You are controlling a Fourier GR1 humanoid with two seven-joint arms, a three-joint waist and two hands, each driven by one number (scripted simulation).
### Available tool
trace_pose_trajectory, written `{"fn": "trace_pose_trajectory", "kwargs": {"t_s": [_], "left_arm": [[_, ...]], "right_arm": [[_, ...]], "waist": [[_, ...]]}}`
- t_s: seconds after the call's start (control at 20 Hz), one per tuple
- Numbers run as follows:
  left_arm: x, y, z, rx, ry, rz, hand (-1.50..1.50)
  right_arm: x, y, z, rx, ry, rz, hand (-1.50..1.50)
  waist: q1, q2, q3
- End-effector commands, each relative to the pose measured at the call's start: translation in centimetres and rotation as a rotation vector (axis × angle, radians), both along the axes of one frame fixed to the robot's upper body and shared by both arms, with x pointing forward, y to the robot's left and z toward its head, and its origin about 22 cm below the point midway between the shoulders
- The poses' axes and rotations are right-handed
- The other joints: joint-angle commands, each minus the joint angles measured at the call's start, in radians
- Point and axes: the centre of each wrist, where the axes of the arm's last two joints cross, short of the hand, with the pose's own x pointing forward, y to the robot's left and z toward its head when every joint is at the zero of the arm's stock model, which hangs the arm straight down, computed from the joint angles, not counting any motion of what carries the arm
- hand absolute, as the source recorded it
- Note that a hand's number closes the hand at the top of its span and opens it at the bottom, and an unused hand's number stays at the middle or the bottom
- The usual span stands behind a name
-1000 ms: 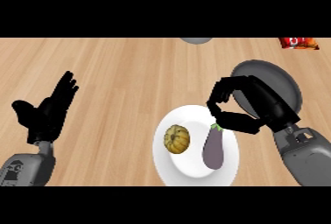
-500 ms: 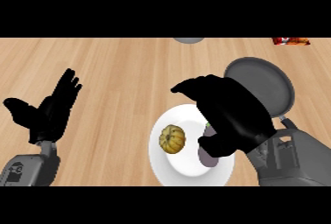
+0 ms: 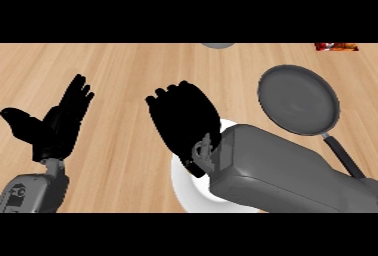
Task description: Pick the squash from the plate and place it in the pan
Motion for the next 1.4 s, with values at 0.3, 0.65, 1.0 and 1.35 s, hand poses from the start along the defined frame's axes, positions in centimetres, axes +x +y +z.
{"fn": "trace_pose_trajectory", "kwargs": {"t_s": [0.3, 0.65, 1.0, 1.35], "left_arm": [[-0.2, -0.5, 0.5, -0.014, 0.011, -0.017, 0.00], [0.0, 0.6, -0.4, 0.007, 0.016, 0.033, 0.00], [-1.2, 0.5, -0.6, -0.011, 0.008, 0.016, 0.00], [-0.3, 1.0, -0.1, -0.008, 0.020, 0.003, 0.00]], "right_arm": [[2.3, 7.1, -4.3, -0.477, 0.179, -0.064, -1.50], [2.2, 7.5, -5.2, -0.627, 0.256, -0.059, -1.50], [0.6, 8.2, -8.0, -0.823, 0.177, -0.005, -1.50], [-0.4, 9.0, -7.5, -0.805, 0.143, -0.024, -1.50]], "waist": [[0.003, -0.003, 0.000], [-0.023, -0.008, 0.001], [-0.025, -0.013, 0.001], [-0.007, -0.006, 0.001]]}}
